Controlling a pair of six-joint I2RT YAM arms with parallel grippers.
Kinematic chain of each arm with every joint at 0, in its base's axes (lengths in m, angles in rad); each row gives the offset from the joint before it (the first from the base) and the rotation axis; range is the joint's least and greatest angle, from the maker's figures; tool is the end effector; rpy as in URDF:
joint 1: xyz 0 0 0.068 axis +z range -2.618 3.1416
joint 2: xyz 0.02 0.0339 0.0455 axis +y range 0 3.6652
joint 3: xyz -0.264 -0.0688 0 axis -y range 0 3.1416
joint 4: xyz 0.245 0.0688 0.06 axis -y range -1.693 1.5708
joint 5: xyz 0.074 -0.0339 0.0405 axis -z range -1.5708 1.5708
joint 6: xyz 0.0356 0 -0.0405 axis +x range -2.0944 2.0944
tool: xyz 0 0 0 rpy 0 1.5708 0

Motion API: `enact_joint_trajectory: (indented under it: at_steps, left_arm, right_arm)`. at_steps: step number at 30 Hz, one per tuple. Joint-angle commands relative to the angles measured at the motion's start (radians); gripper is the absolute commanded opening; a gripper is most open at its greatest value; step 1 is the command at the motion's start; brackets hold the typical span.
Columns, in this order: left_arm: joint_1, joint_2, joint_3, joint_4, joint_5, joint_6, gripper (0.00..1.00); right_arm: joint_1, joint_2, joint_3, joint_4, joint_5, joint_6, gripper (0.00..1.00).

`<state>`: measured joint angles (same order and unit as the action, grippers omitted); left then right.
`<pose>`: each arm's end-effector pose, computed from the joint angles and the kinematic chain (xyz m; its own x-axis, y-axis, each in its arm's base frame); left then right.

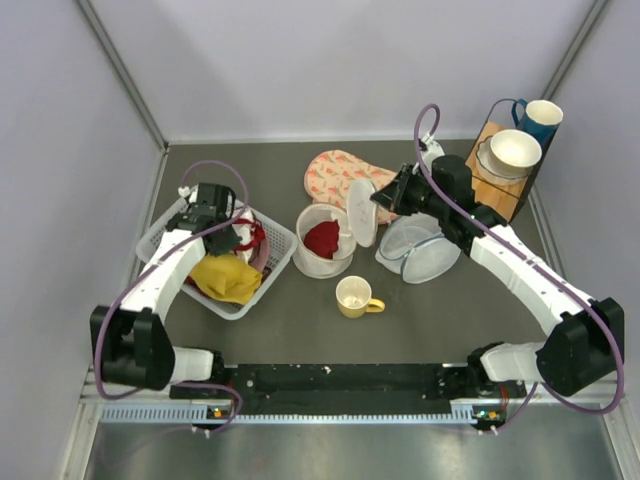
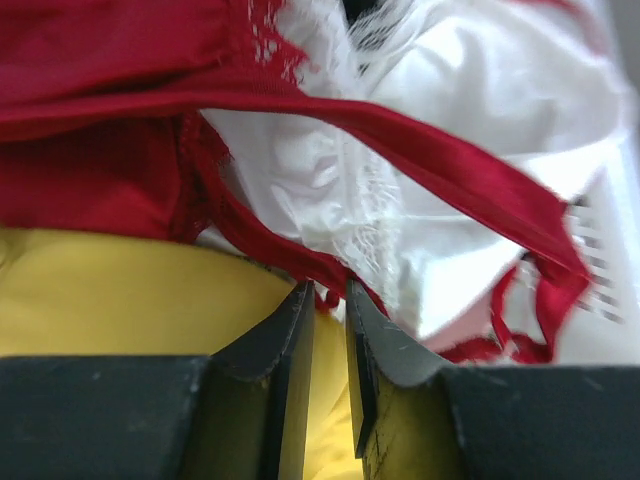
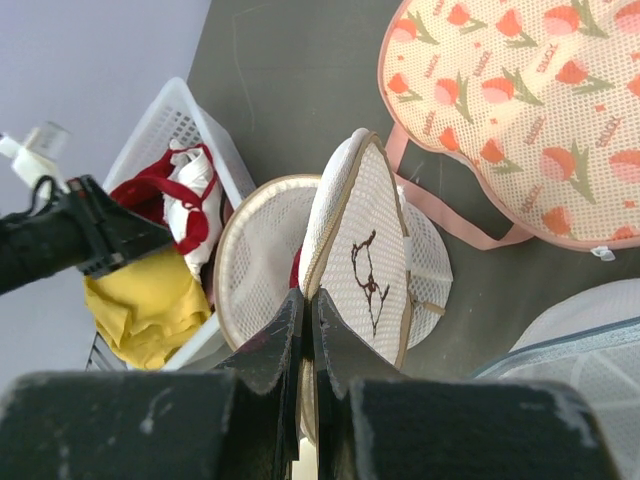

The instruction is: Unzip the laundry bag and remove the bra

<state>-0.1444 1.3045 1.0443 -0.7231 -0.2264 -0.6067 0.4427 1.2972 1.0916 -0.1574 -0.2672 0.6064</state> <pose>0.2614 -0.0299 0.2727 -0.6864 -0.4616 -0.5619 -0.4556 0.8752 -0.1625 0.2689 0.1379 0.3379 -0.6262 0.3114 -0.7147 -0.3399 0.7159 0.6098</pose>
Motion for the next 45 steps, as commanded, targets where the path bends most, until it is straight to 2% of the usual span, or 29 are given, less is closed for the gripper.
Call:
enact_joint_trajectory:
  at_steps: [1, 5, 9, 13, 16, 19, 21, 26, 29, 30, 35, 39, 41, 44, 45]
  left_arm:
    - [0.005, 0.068, -0.084, 0.165, -0.014, -0.059, 0.24]
    - [0.005, 0.127, -0.069, 0.220, -0.011, -0.057, 0.23]
    - [0.005, 0.033, 0.015, 0.142, 0.015, -0.015, 0.24]
    - [0.005, -0.054, 0.120, -0.063, 0.050, 0.057, 0.33]
    - [0.003, -0.106, 0.148, -0.151, 0.044, 0.084, 0.40]
    - [0.003, -0.165, 0.132, -0.246, -0.011, 0.090, 0.41]
    - [0.003, -0.178, 0.102, -0.283, -0.019, 0.088, 0.39]
    - [0.005, -0.157, -0.048, -0.262, 0.049, -0.005, 0.36]
    - [0.005, -0.113, -0.176, -0.121, 0.041, -0.067, 0.35]
    - [0.005, -0.099, -0.196, -0.039, 0.047, -0.089, 0.34]
    - [0.005, -0.034, -0.257, 0.146, 0.120, -0.120, 0.31]
    - [0.003, -0.083, -0.195, 0.151, 0.174, -0.038, 0.33]
    - [0.005, -0.111, -0.098, 0.055, 0.171, 0.011, 0.36]
    - [0.003, -0.123, 0.041, -0.111, 0.151, 0.077, 0.46]
    - [0.003, -0.129, 0.060, -0.131, 0.145, 0.091, 0.53]
  right_arm:
    - [0.004, -0.010, -0.012, 0.044, -0.006, 0.003, 0.00]
    - [0.004, -0.007, -0.006, 0.041, -0.007, 0.001, 0.00]
    - [0.004, -0.010, -0.002, 0.032, -0.003, 0.000, 0.00]
    - [0.004, 0.002, 0.001, 0.030, -0.003, -0.003, 0.00]
    - [0.004, 0.023, 0.004, 0.035, -0.015, 0.004, 0.00]
    - [0.004, 0.034, 0.007, 0.041, -0.023, 0.006, 0.00]
    - [0.004, 0.039, 0.011, 0.041, -0.026, 0.006, 0.00]
    - [0.004, 0.042, 0.008, 0.042, -0.029, 0.010, 0.00]
    - [0.004, 0.036, -0.002, 0.047, -0.024, 0.009, 0.00]
    - [0.005, 0.033, -0.006, 0.047, -0.023, 0.009, 0.00]
    - [0.005, 0.030, -0.006, 0.047, -0.021, 0.006, 0.00]
    - [0.007, 0.036, 0.004, 0.044, -0.024, 0.007, 0.00]
    - [0.008, 0.039, 0.005, 0.044, -0.024, 0.007, 0.00]
    - [0.010, 0.042, 0.005, 0.045, -0.023, 0.007, 0.00]
    - [0.008, 0.043, 0.004, 0.045, -0.021, 0.007, 0.00]
